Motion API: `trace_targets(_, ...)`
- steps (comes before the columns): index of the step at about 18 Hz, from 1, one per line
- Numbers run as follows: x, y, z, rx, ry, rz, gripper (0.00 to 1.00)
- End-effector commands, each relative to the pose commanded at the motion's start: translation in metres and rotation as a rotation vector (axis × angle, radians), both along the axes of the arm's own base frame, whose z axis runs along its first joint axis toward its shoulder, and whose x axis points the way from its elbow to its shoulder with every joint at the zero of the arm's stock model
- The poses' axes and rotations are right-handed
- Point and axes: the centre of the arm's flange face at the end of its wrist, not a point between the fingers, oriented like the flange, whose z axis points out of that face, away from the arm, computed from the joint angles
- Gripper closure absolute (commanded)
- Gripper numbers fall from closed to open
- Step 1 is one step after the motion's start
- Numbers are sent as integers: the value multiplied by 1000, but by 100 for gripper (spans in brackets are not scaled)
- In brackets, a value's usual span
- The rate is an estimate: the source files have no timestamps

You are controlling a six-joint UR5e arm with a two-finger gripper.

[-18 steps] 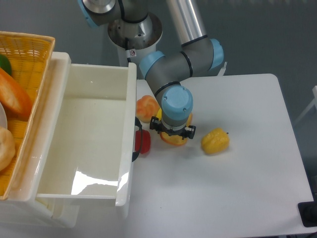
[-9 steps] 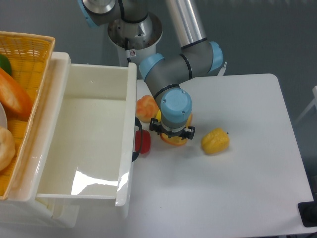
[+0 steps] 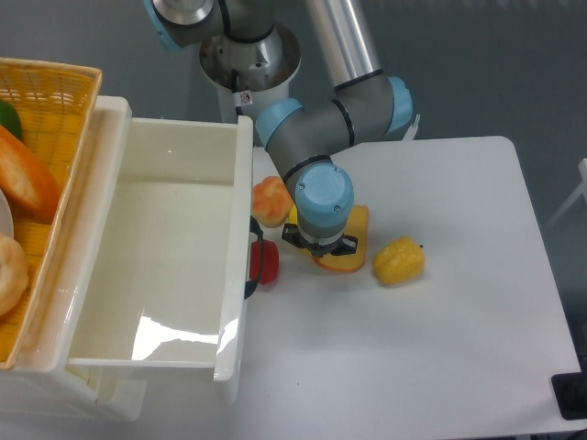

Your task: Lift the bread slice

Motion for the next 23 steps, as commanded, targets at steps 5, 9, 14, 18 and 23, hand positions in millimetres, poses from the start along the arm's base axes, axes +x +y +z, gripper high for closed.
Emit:
trace_targets(5,-10,6,18,39,19,12,100)
trace_targets(9,-9,8,19,42,15,11,87)
trace_targets(14,-6,7,10,20,16,50,11)
trace_targets(18,-7,5,10,-12,58,169,1)
trace_targets(23,-4,5,9,-39,89,217,0)
